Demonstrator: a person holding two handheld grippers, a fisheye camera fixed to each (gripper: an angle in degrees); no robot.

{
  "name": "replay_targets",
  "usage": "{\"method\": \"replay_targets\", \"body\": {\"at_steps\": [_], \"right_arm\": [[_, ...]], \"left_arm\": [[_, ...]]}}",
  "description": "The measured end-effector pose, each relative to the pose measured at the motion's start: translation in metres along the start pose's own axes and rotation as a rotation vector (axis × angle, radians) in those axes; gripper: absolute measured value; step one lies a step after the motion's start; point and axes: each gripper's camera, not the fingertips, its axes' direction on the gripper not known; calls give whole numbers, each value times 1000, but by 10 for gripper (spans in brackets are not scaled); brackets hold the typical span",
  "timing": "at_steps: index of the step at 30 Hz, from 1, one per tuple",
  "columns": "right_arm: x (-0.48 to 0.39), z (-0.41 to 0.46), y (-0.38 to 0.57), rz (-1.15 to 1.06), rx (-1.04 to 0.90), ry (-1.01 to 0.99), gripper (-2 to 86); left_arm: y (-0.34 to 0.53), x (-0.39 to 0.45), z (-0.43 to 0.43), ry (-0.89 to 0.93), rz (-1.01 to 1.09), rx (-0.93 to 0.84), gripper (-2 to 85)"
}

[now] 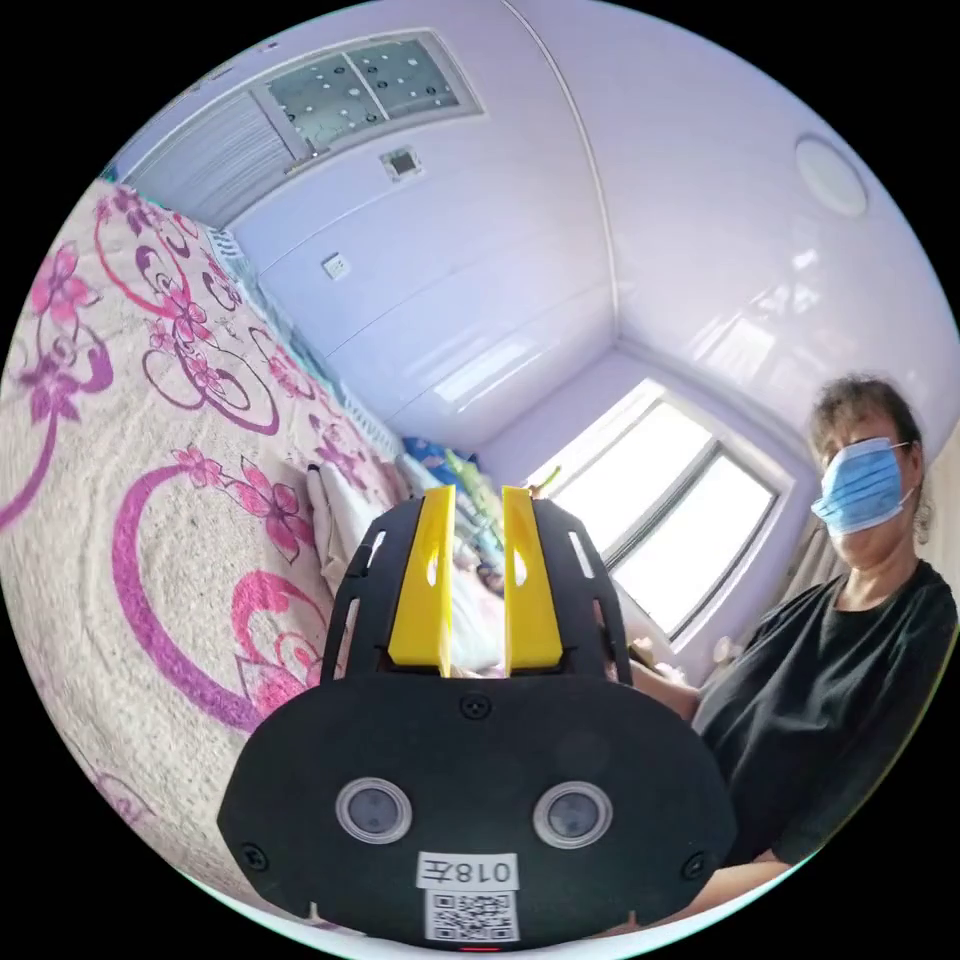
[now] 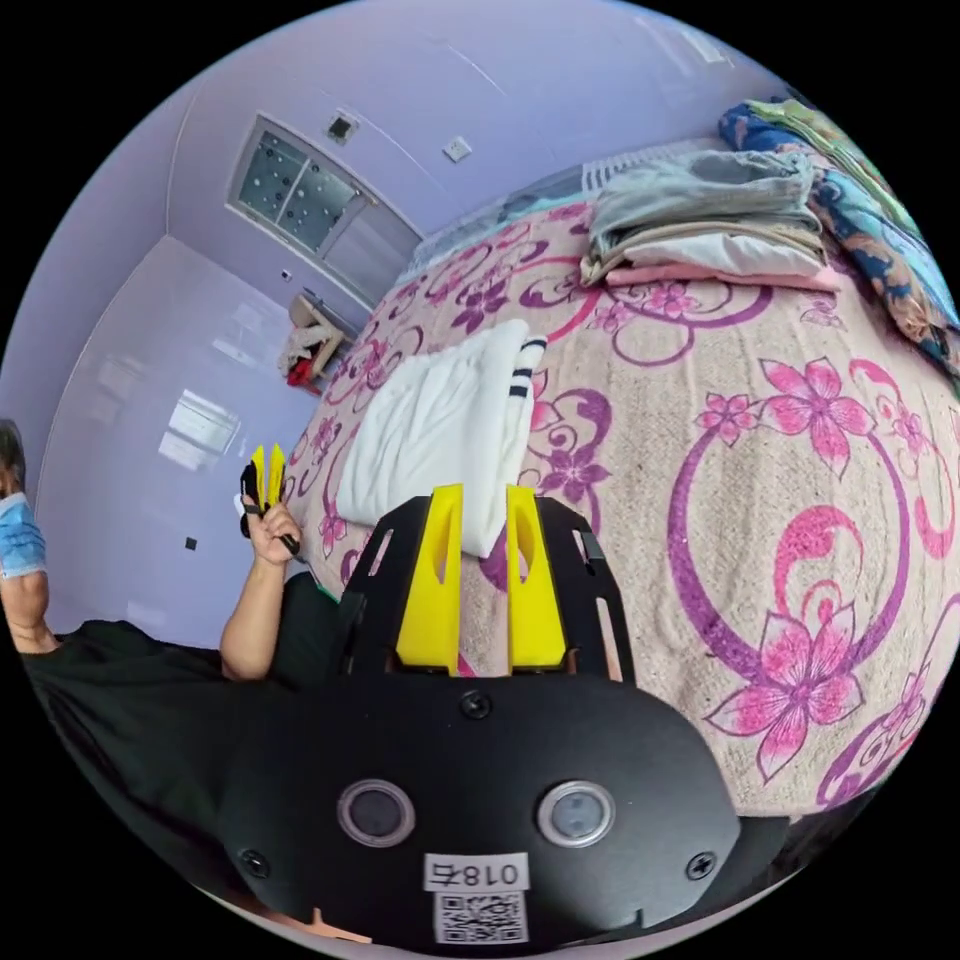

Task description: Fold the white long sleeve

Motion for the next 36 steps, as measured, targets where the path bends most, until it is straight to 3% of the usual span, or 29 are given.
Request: {"method": "replay_targets", "body": {"at_steps": [8,13,16,20,26,29,31,36], "right_arm": [[-40,57,-58,-257,60,191,98],[-31,116,-99,-241,-69,286,110],[-20,141,-97,-205,-215,241,93],[-39,126,-74,-294,-165,288,45],[-108,59,3,-511,68,408,31],[-130,4,61,-578,195,308,28],[-137,-36,107,-605,246,141,27],[-157,-85,192,-736,186,-106,25]], "left_arm": [[-104,36,184,-483,167,-360,109],[-116,20,271,-630,149,-589,122],[-106,14,304,-738,136,-732,115],[-102,52,297,-811,229,-665,13],[-86,145,219,-676,351,-407,-6],[-61,192,146,-542,379,-236,-7],[-44,207,109,-505,353,-179,-5],[5,224,34,-389,212,-98,24]]}}
